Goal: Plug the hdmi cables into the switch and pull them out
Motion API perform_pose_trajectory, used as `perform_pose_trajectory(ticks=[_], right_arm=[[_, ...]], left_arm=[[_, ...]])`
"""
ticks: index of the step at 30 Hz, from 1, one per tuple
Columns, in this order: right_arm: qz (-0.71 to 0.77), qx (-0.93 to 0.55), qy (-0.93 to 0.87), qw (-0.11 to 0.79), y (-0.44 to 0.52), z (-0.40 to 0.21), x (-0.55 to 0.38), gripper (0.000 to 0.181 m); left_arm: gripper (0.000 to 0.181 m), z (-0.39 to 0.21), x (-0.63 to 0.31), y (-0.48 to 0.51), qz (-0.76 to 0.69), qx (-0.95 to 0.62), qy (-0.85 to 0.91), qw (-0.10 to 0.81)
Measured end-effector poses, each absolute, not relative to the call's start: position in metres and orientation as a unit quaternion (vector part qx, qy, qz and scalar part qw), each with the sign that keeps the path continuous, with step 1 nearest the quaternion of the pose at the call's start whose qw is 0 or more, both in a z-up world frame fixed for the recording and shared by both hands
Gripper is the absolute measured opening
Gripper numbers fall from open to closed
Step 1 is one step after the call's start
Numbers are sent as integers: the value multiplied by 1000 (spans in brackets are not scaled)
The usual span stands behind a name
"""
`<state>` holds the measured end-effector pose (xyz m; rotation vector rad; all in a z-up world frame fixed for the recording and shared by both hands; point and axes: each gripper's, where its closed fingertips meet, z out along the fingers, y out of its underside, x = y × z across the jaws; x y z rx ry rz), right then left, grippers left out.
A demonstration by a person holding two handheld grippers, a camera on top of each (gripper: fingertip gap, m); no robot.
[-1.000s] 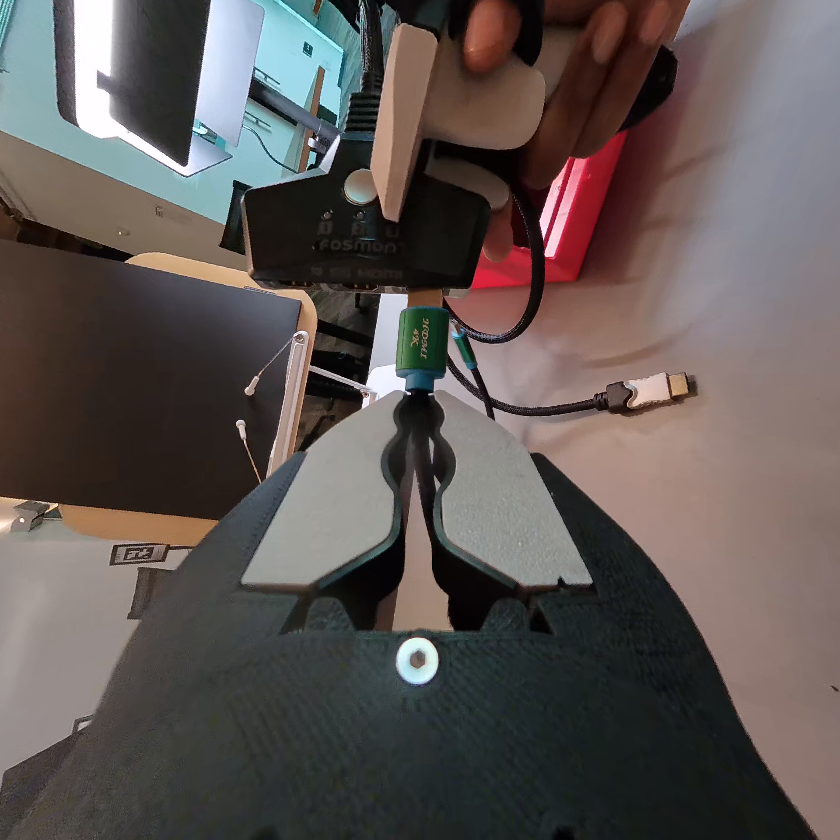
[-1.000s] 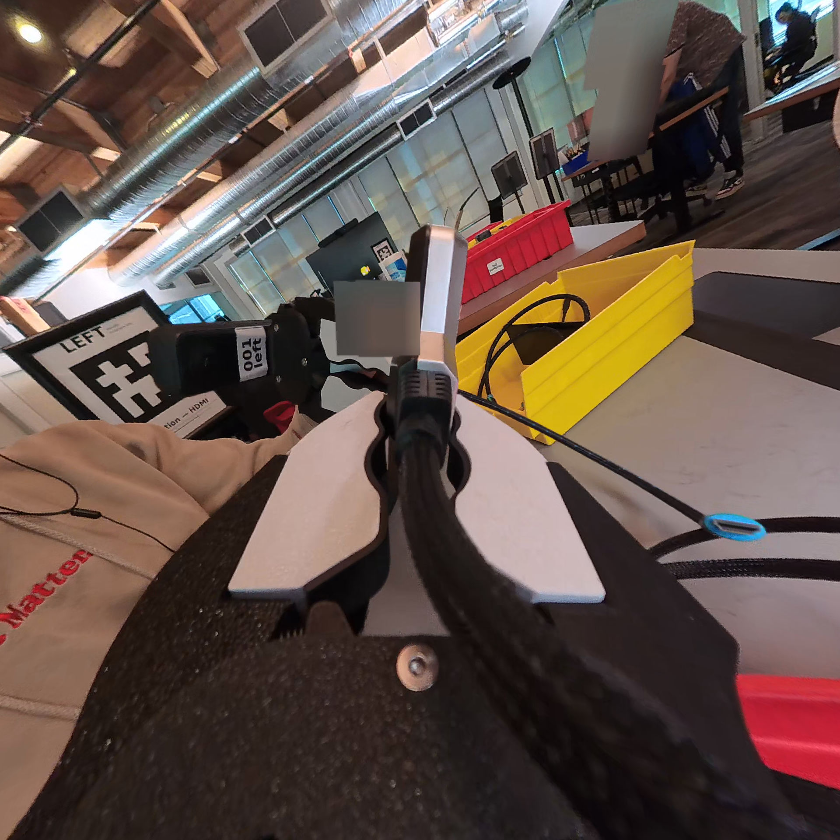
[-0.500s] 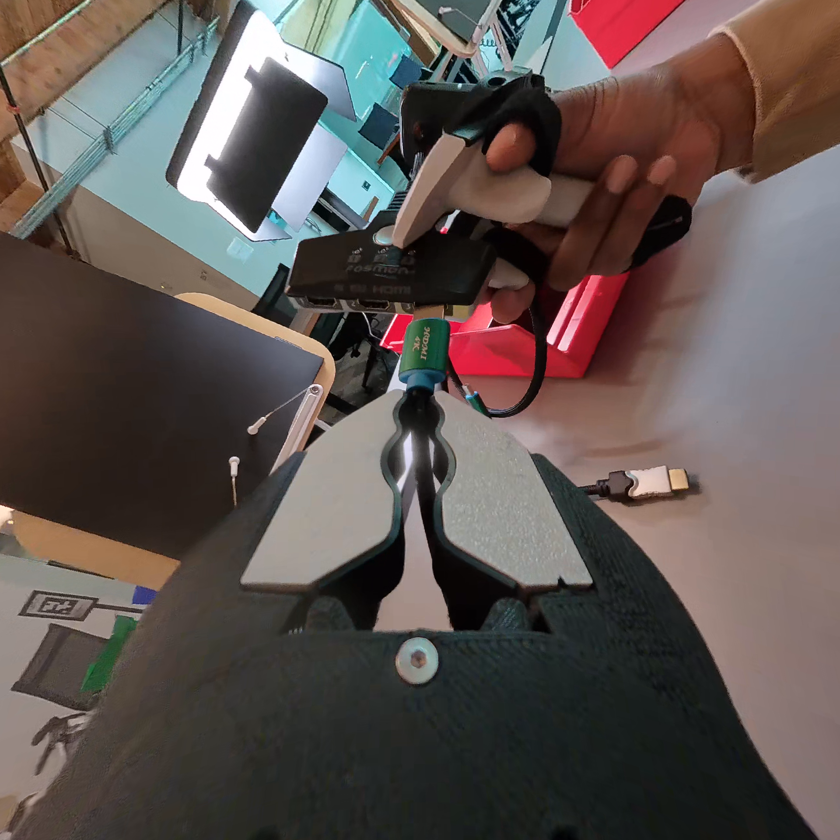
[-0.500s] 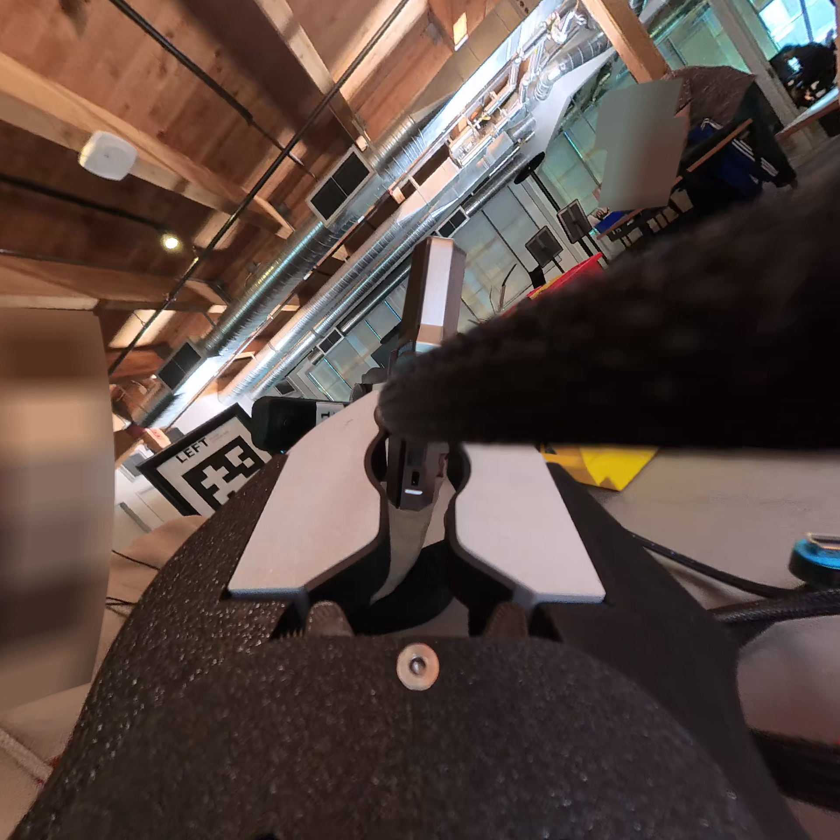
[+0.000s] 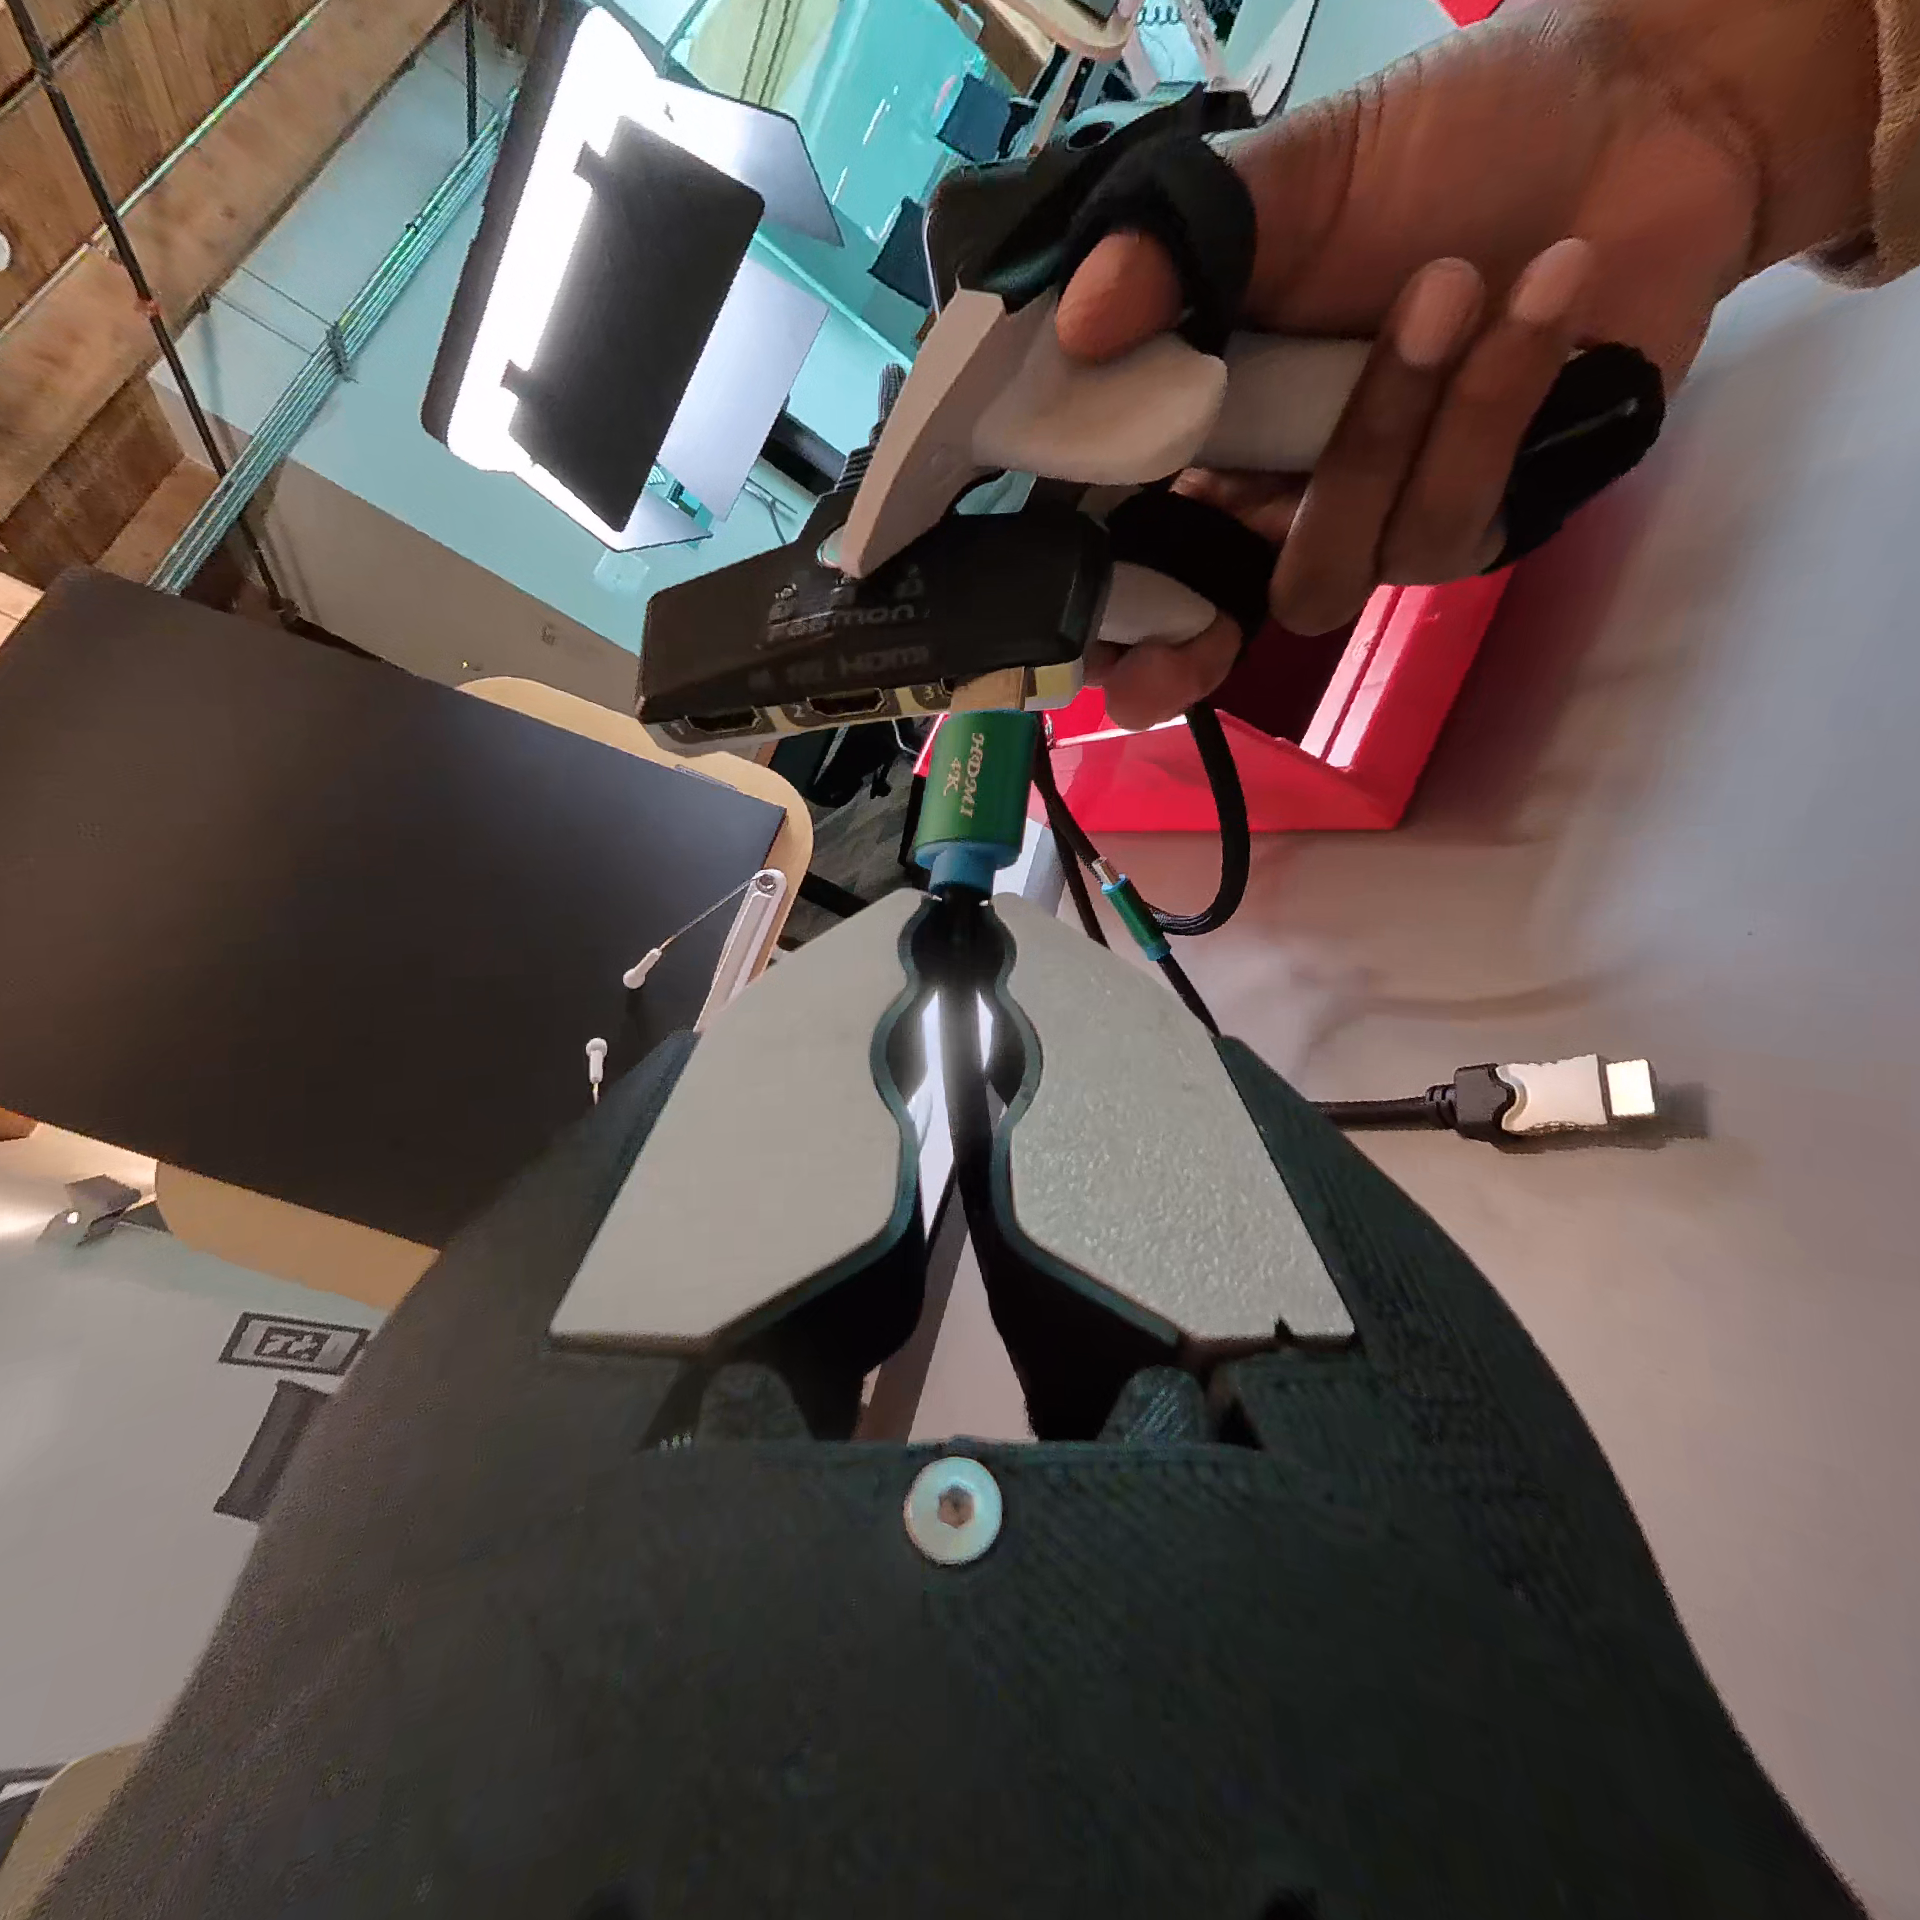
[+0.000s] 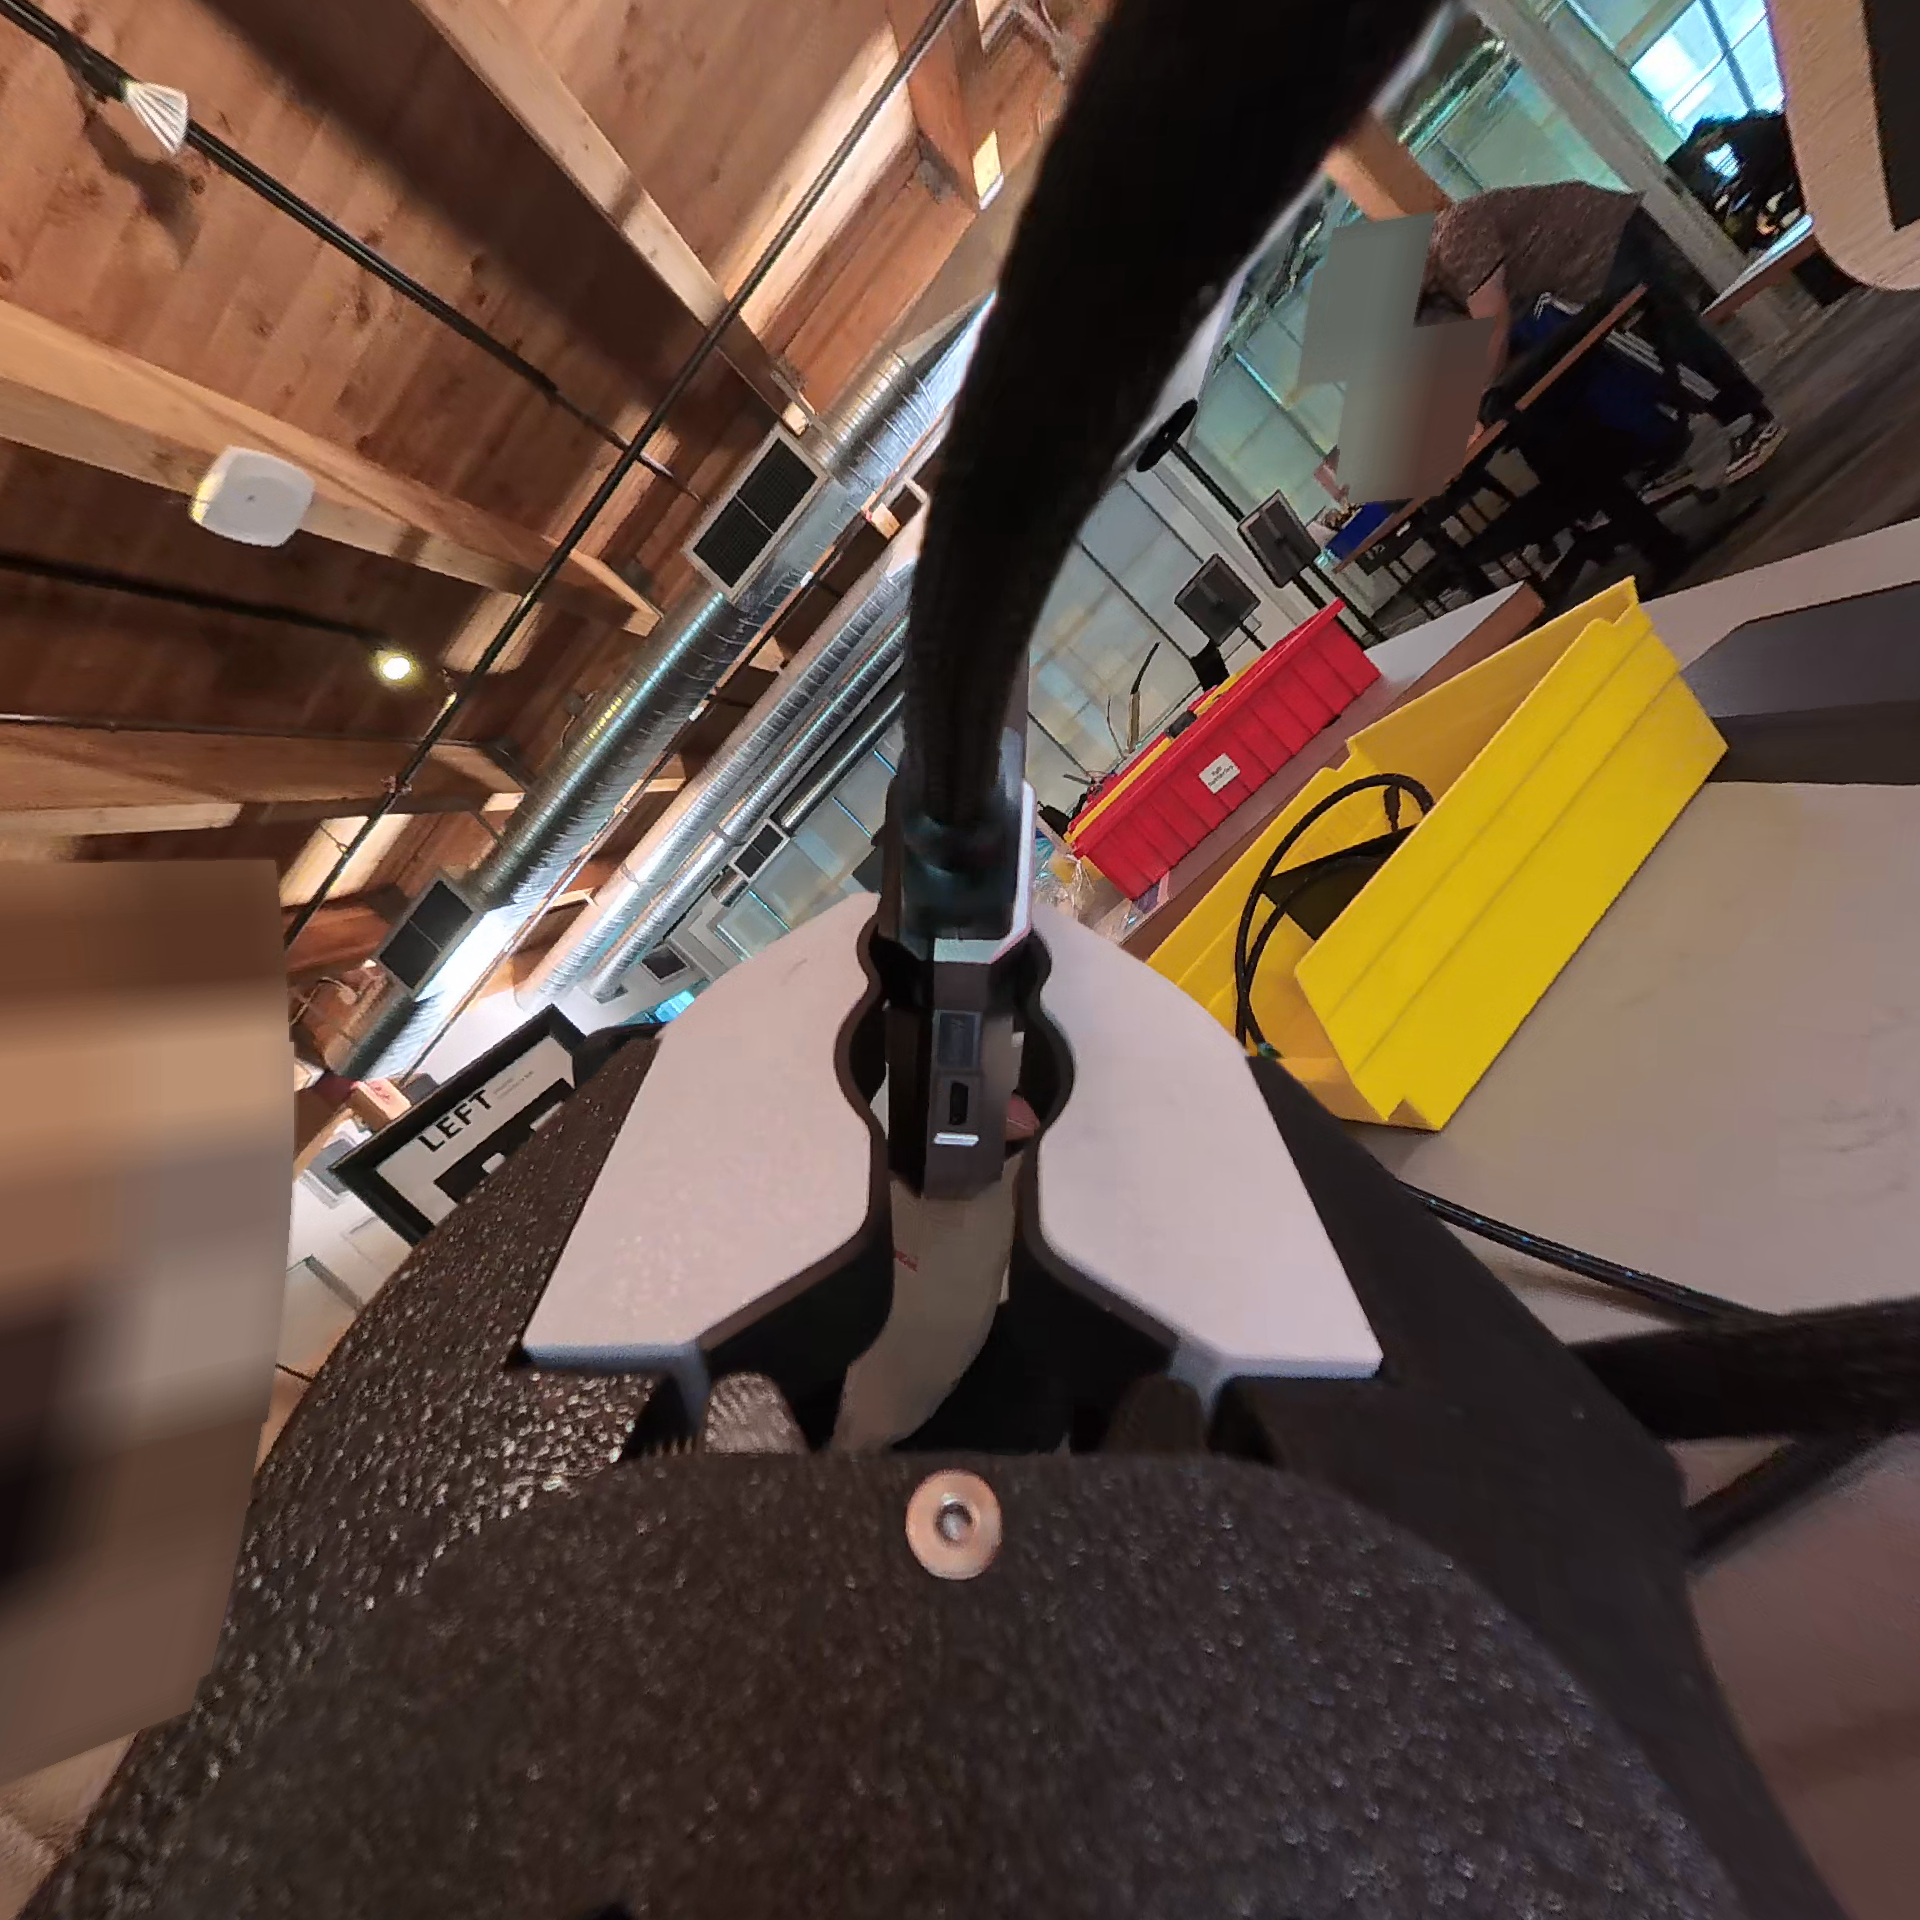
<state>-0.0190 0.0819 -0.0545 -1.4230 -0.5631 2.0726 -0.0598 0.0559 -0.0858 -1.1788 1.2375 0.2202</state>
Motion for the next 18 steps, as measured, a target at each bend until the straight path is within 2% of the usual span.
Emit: perform_pose_trajectory(ticks=[14, 18], right_arm=[[743, -558, -125, 349, 99, -60, -26, 22], [738, -553, -95, 375, 104, -61, -25, 22]], left_arm=[[7, -84, -75, 78, 332, -482, 506, 634], [7, -88, -70, 78, 335, -474, 500, 643]])
